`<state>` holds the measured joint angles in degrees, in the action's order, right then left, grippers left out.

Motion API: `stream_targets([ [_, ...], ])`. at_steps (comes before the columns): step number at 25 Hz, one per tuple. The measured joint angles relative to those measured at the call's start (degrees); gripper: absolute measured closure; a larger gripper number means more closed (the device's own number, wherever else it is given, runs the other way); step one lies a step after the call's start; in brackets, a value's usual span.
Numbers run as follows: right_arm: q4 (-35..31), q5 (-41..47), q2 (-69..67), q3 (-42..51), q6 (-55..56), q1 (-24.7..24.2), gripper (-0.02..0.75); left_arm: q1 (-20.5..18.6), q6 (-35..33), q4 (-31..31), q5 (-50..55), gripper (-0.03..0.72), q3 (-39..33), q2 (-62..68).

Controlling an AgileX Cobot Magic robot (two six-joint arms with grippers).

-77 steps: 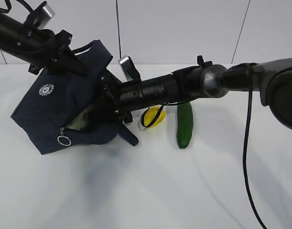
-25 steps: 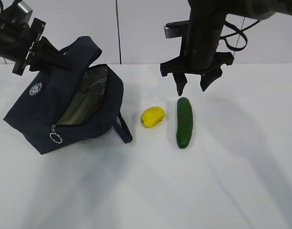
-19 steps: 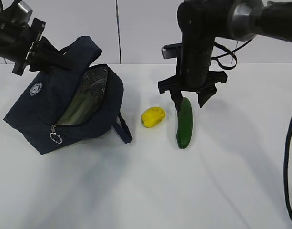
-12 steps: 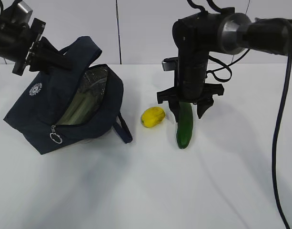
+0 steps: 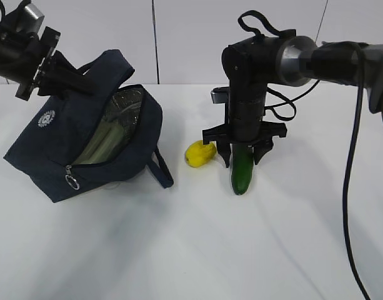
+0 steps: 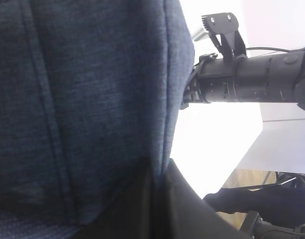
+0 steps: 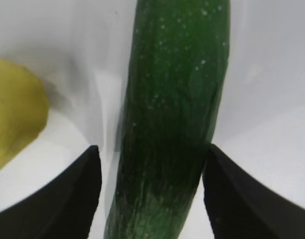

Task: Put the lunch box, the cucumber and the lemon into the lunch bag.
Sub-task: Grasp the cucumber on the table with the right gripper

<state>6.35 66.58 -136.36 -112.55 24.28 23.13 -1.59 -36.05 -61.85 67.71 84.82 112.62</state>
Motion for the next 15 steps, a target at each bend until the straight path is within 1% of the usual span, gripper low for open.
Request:
stream_targets([
  [12, -0.99, -2.32, -0.47, 0.00, 0.13, 0.00, 0.262, 0.00, 0.00, 0.13, 0.00, 0.690, 0.00, 0.00],
  [13, -0.99, -2.34, -0.47, 0.00, 0.25, 0.00, 0.267, 0.00, 0.00, 0.13, 0.00, 0.690, 0.00, 0.00],
  [15, -0.99, -2.43, -0.47, 0.00, 0.25, 0.00, 0.307, 0.00, 0.00, 0.13, 0.00, 0.690, 0.00, 0.00],
])
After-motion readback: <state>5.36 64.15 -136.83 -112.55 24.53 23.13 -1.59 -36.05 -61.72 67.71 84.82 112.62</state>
